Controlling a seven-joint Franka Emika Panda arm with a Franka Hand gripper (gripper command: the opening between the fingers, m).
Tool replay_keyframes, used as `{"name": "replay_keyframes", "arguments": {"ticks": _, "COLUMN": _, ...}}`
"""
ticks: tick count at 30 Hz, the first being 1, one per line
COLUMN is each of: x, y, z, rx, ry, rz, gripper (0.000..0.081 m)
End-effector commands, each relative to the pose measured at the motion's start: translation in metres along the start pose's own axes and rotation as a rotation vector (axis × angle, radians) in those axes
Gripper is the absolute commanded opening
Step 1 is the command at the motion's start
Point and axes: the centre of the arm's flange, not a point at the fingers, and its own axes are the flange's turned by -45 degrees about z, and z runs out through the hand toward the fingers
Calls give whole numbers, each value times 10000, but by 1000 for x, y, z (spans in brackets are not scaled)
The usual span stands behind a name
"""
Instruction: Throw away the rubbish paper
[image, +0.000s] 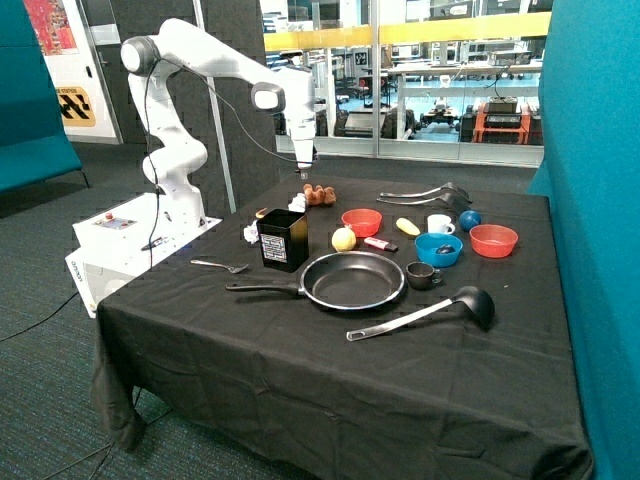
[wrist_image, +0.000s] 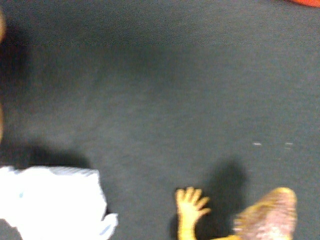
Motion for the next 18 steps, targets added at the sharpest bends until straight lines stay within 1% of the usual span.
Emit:
{"name": "replay_keyframes", "arguments": {"ticks": 1, "x": -4, "y": -49, "z": 12, "rx": 31, "ry": 18, "rz": -1182, "gripper": 698}}
{"name": "replay_keyframes", "arguments": {"ticks": 6, "x": -3, "y": -59, "z": 19, "rx": 31, "ry": 18, "rz": -1209, "gripper": 725}}
{"name": "replay_keyframes", "arguments": {"ticks": 11, "x": 2, "y": -69, "z": 37, "rx": 31, "ry": 18, "rz": -1237, "gripper": 735}}
{"name": "replay_keyframes", "arguments": {"ticks": 13, "x": 3, "y": -71, "z": 40, "rx": 31, "ry": 18, "rz": -1237, "gripper": 738}}
{"name": "replay_keyframes", "arguments": {"ticks": 15, "x": 1, "y": -76, "z": 45, "rx": 31, "ry": 19, "rz": -1349, "gripper": 724}}
{"name": "replay_keyframes", "arguments": {"ticks": 18, "x": -3, "y": -87, "z": 58, "rx": 31, "ry": 19, "rz": -1494, "gripper": 747}}
